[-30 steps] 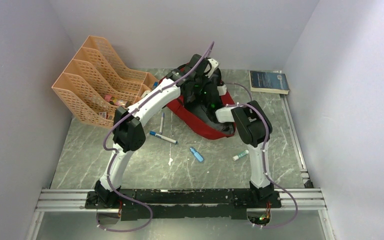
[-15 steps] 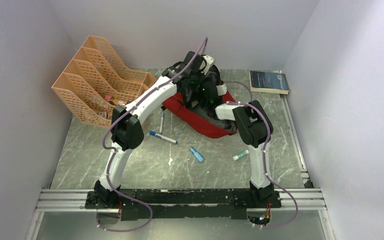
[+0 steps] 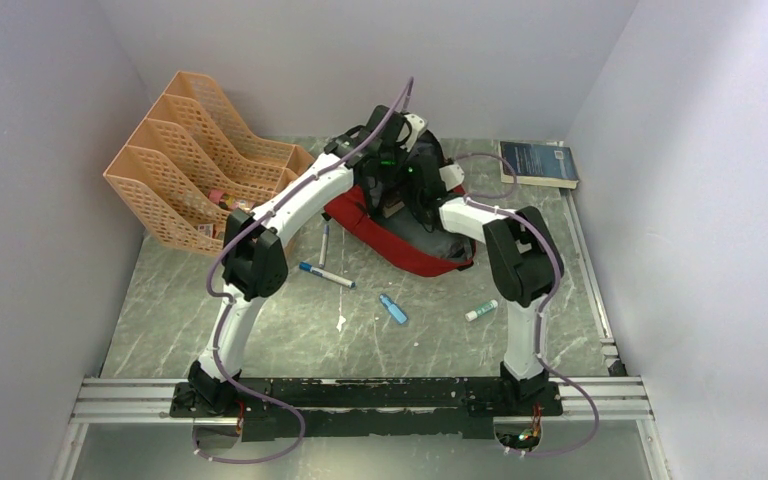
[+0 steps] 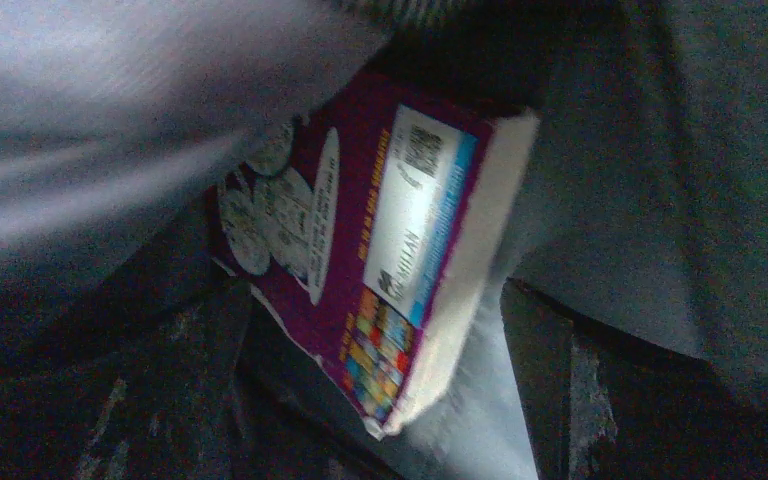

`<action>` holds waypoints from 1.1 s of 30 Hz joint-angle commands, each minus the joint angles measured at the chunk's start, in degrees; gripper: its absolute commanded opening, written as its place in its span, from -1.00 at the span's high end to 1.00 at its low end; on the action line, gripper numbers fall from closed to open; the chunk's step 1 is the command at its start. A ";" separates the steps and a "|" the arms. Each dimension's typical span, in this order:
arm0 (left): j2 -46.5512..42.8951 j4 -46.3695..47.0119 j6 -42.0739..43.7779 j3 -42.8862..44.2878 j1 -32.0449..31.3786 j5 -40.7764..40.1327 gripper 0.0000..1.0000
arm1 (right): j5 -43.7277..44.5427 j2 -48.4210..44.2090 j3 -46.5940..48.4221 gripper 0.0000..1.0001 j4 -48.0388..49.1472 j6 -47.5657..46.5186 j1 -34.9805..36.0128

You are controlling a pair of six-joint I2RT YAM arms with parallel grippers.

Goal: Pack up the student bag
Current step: Place the book in the student bag.

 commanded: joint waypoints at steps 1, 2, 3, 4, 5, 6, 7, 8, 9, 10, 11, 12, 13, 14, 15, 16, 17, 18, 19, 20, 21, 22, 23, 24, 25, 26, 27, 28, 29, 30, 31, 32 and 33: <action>1.39 1.10 -0.87 -0.23 0.00 0.88 0.90 | 2.14 -6.06 -3.79 -0.99 -5.16 -3.11 -0.28; 1.44 1.23 -0.82 -0.31 0.04 0.96 0.90 | 1.87 -7.33 -4.60 -0.99 -5.22 -3.42 -0.28; 1.48 1.25 -0.82 -0.35 0.00 1.19 0.90 | 1.77 -8.33 -5.14 -0.99 -7.05 -3.38 -0.31; 1.56 1.38 -0.80 -0.49 0.02 1.37 0.90 | 1.60 -9.86 -5.65 -0.98 -8.16 -3.25 -0.25; 1.69 1.45 -0.85 -0.55 0.00 1.58 0.90 | 1.78 -11.10 -6.10 -0.98 -9.06 -3.40 -0.28; 1.86 1.53 -0.91 -0.54 0.01 1.82 0.90 | 2.02 -12.28 -6.59 -0.98 -9.95 -3.58 -0.27; 2.03 1.50 -0.92 -0.48 0.01 2.14 0.90 | 2.17 -13.68 -7.18 -0.98 -10.72 -3.95 -0.25; 2.09 1.53 -0.92 -0.52 0.00 2.55 0.90 | 2.41 -15.18 -7.85 -0.99 -11.45 -4.48 -0.26; 2.09 1.54 -0.78 -0.76 0.00 2.92 0.90 | 2.68 -16.88 -8.67 -0.98 -11.93 -5.12 -0.28; 1.99 1.73 -0.63 -1.19 0.00 3.11 0.90 | 2.98 -18.91 -9.79 -0.98 -12.03 -6.08 -0.23; 1.75 2.09 -0.53 -1.73 0.00 3.15 0.90 | 3.21 -21.00 -10.88 -0.98 -11.67 -7.28 -0.28; 1.24 2.61 -0.41 -2.64 0.00 3.29 0.90 | 3.61 -23.01 -11.81 -0.98 -11.62 -8.67 -0.46; 0.71 3.27 -0.10 -3.67 0.00 3.42 0.90 | 3.88 -24.86 -12.14 -0.98 -12.14 -9.90 -0.63; 0.12 4.11 0.02 -4.93 0.00 3.74 0.90 | 3.91 -26.43 -12.10 -0.98 -12.97 -11.44 -0.93; -0.42 5.27 0.11 -6.18 0.02 4.21 0.90 | 4.39 -28.12 -11.83 -0.98 -13.81 -12.85 -1.13; -0.84 5.88 0.21 -7.32 0.00 4.93 0.84 | 5.41 -29.69 -11.89 -0.98 -14.56 -14.01 -1.19; -1.15 6.48 0.16 -8.37 0.00 5.53 0.70 | 6.80 -31.61 -12.18 -0.98 -15.03 -15.01 -1.30; -1.41 6.95 0.05 -9.22 0.00 6.10 0.49 | 8.27 -33.44 -12.83 -0.98 -15.11 -15.72 -1.46; -1.69 7.36 -0.03 -10.15 0.01 6.20 0.33 | 9.51 -35.12 -13.69 -0.99 -14.86 -16.30 -1.80; -1.90 7.65 -0.15 -10.83 0.00 6.78 0.22 | 10.62 -36.65 -14.64 -0.98 -14.52 -16.78 -2.45; -2.12 7.72 -0.49 -11.37 0.00 7.24 0.10 | 11.77 -37.76 -15.45 -0.98 -14.39 -16.99 -3.15; -2.38 7.67 -1.10 -11.74 0.00 7.48 0.00 | 12.49 -38.79 -16.20 -0.98 -14.38 -17.16 -4.24; -2.90 7.69 -1.74 -12.14 0.00 7.75 -0.07 | 12.37 -39.20 -16.76 -0.98 -14.51 -17.00 -5.55; -3.69 7.98 -2.41 -13.42 0.00 8.29 -0.13 | 11.83 -39.30 -17.07 -0.98 -15.09 -16.63 -7.39; -4.97 8.72 -2.57 -15.03 0.00 8.86 -0.20 | 11.37 -39.31 -17.22 -0.98 -15.77 -15.78 -9.26; -6.60 9.79 -4.53 -16.96 0.00 9.42 -0.27 | 10.63 -39.19 -17.45 -0.98 -16.26 -15.06 -11.28; -8.45 11.28 -5.09 -19.50 0.00 9.76 -0.34 | 9.74 -38.96 -17.73 -0.98 -16.38 -14.47 -13.41; -10.49 12.72 -5.46 -21.99 0.04 9.75 -0.41 | 8.73 -38.51 -18.08 -0.99 -16.25 -13.99 -15.29; -12.39 14.20 -5.55 -24.33 0.00 9.66 -0.49 | 8.13 -37.95 -18.24 -0.99 -16.22 -13.34 -17.18; -14.37 15.60 -5.66 -26.54 0.04 9.40 -0.54 | 7.71 -37.04 -18.26 -0.99 -16.08 -12.90 -18.75; -16.02 16.71 -5.62 -28.23 0.00 9.03 -0.58 | 7.73 -35.92 -18.03 -0.99 -15.87 -12.31 -20.42; -17.82 17.57 -5.56 -29.69 0.02 8.65 -0.59 | 7.78 -34.56 -17.51 -0.99 -15.98 -11.53 -21.54; -19.06 18.18 -5.35 -30.94 0.00 8.31 -0.59 | 7.97 -32.94 -16.77 -0.99 -15.92 -10.71 -22.49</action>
